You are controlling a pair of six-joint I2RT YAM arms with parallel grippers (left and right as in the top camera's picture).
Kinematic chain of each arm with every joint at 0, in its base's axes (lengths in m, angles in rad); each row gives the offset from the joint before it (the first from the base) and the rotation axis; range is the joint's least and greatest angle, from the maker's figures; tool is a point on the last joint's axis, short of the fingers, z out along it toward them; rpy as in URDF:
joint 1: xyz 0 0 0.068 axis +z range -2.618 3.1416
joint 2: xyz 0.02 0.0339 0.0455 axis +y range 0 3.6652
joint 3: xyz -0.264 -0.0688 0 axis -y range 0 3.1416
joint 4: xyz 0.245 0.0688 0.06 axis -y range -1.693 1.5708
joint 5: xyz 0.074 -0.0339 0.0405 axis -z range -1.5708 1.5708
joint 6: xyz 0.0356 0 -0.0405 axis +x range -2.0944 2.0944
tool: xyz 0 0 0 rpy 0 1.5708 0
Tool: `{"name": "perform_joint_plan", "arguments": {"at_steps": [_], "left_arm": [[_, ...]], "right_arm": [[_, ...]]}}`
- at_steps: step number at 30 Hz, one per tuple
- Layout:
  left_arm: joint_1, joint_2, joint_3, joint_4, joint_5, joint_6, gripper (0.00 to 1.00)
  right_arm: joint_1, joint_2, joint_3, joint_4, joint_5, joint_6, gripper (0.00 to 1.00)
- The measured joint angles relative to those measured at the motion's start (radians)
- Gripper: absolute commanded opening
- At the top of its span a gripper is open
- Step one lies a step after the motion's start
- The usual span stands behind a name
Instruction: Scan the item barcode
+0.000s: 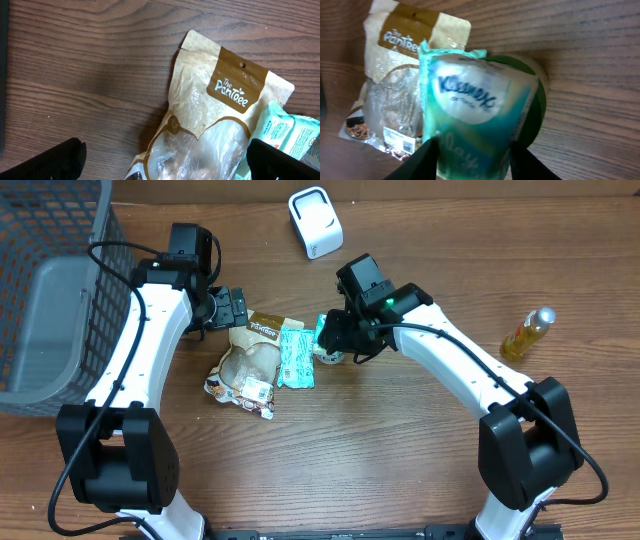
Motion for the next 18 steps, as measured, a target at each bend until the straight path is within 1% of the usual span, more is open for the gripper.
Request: {"name": "perform_joint_plan", "arguments": {"at_steps": [1, 2, 3, 6, 8, 10, 13, 18], "left_arm": [[0.000, 0.000, 0.000, 0.000, 0.000, 0.000, 1.00], [0.000, 0.000, 0.000, 0.000, 0.000, 0.000, 1.00], [0.000, 0.000, 0.000, 0.000, 0.000, 0.000, 1.00], [0.000, 0.000, 0.000, 0.000, 0.000, 0.000, 1.00], [0.000, 0.000, 0.000, 0.000, 0.000, 0.000, 1.00], [0.000, 0.000, 0.000, 0.000, 0.000, 0.000, 1.00], [0.000, 0.000, 0.000, 0.000, 0.000, 0.000, 1.00], [0.000, 0.000, 0.000, 0.000, 0.000, 0.000, 1.00]], "right_arm": [[0.000, 0.000, -0.002, 0.001, -0.001, -0.001, 0.23], [0.000, 0.000, -0.002, 0.004, -0.001, -0.001, 0.17], [0.000, 0.000, -0.002, 0.007, -0.002, 0.004, 0.13], [0.000, 0.000, -0.002, 0.014, -0.002, 0.017, 0.12], [-0.001, 0.000, 0.001, 0.009, -0.004, 0.018, 0.10], [-0.004, 0.000, 0.016, -0.013, -0.004, 0.016, 0.04], [-0.013, 0.000, 0.052, -0.064, -0.008, 0.006, 0.04], [-0.055, -0.001, 0.141, -0.169, -0.048, -0.096, 0.04]]}}
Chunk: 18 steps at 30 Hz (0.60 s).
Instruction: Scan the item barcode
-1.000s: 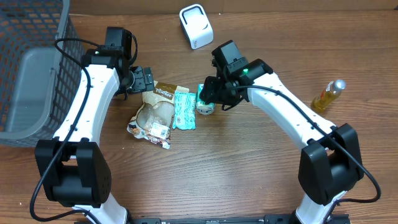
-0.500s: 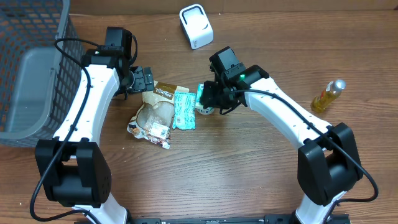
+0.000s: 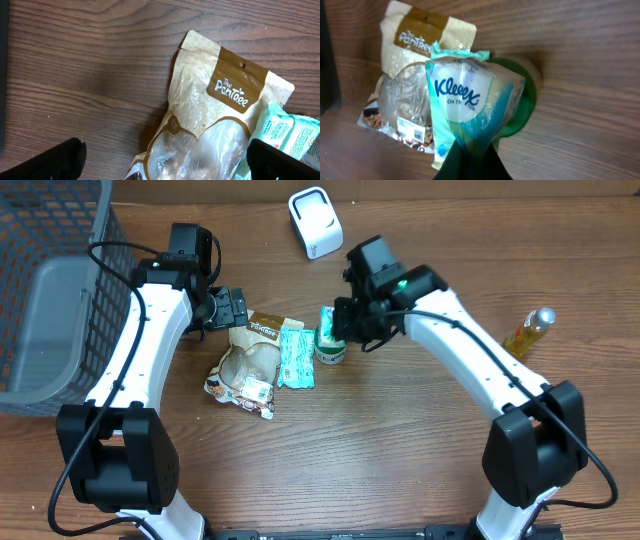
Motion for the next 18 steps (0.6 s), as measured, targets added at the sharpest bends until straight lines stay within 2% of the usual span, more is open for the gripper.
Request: {"name": "perform_joint_plan", "arguments": {"at_steps": [3, 8, 13, 18], "left_arm": [[0.000, 0.000, 0.000, 0.000, 0.000, 0.000, 1.00], [0.000, 0.000, 0.000, 0.000, 0.000, 0.000, 1.00], [0.000, 0.000, 0.000, 0.000, 0.000, 0.000, 1.00], [0.000, 0.000, 0.000, 0.000, 0.000, 0.000, 1.00]], "right_arm": [[-0.039, -0.001, 0.018, -0.082, 0.005, -0.076, 0.04], [-0.095, -0.001, 0.018, -0.229, 0.156, -0.134, 0.04], [-0.101, -0.002, -0.003, -0.264, 0.327, -0.133, 0.04], [-0.099, -0.002, -0.108, -0.271, 0.537, -0.072, 0.04]]}}
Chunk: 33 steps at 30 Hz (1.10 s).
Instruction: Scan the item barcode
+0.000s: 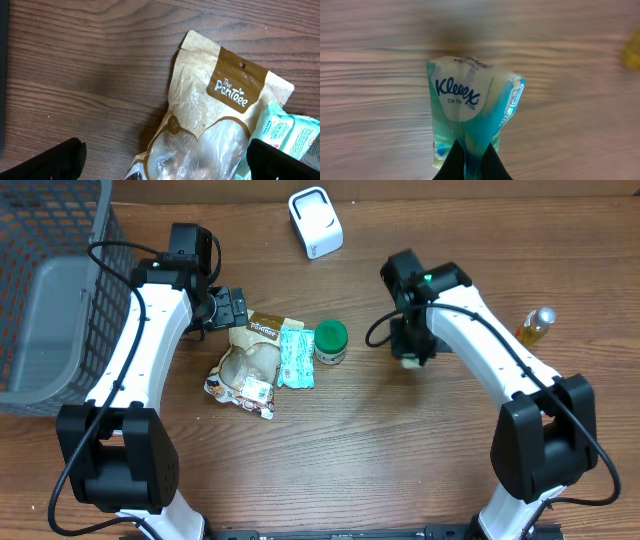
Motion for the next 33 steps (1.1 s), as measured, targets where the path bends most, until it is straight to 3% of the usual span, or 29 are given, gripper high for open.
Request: {"name": "perform_joint_plan", "arguments": {"at_steps": [8, 17, 27, 33], "left_arm": [[0.000, 0.000, 0.000, 0.000, 0.000, 0.000, 1.00], [0.000, 0.000, 0.000, 0.000, 0.000, 0.000, 1.00], [0.000, 0.000, 0.000, 0.000, 0.000, 0.000, 1.00], [0.000, 0.000, 0.000, 0.000, 0.000, 0.000, 1.00]], "right_arm": [[0.000, 0.000, -0.190, 0.066, 0.267, 0.167, 0.04], [0.025, 0.000, -0.334, 0.170, 0.444, 0.217, 0.09], [0.038, 0.000, -0.336, 0.224, 0.432, 0.188, 0.26], [0.038, 0.000, -0.336, 0.236, 0.422, 0.180, 0.30]]}}
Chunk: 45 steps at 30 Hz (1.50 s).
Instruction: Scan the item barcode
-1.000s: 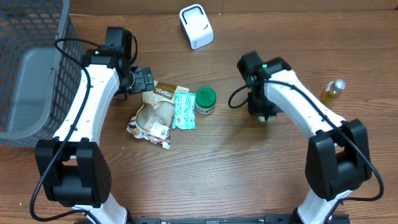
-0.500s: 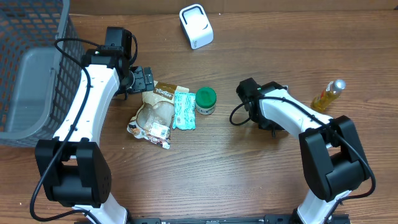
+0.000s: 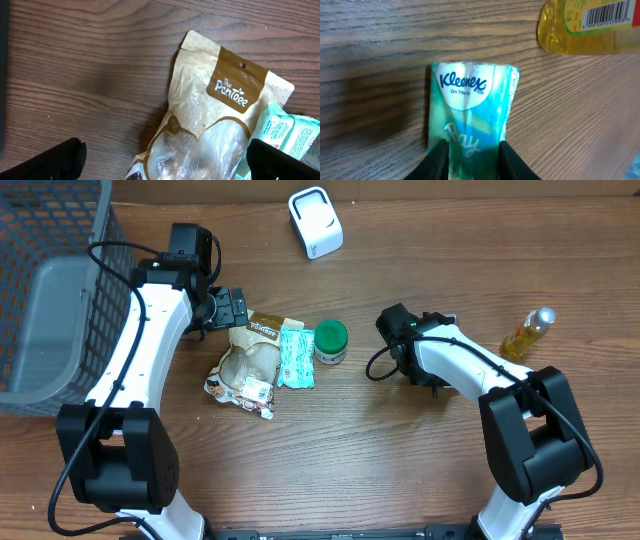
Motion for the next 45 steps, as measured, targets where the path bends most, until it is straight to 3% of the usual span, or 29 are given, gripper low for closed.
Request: {"name": "perform_joint_plan", "arguments": {"at_steps": [23, 39, 45], "left_arm": [[0.000, 0.000, 0.000, 0.000, 0.000, 0.000, 1.00], [0.000, 0.000, 0.000, 0.000, 0.000, 0.000, 1.00], [0.000, 0.000, 0.000, 0.000, 0.000, 0.000, 1.00]], "right_arm": [[0.000, 0.000, 0.002, 0.092, -0.101, -0.075, 0.35], [-0.001, 0.000, 0.118, 0.087, -0.200, -0.116, 0.36], [-0.039, 0.000, 0.252, -0.052, -0.271, -0.100, 0.39]]}}
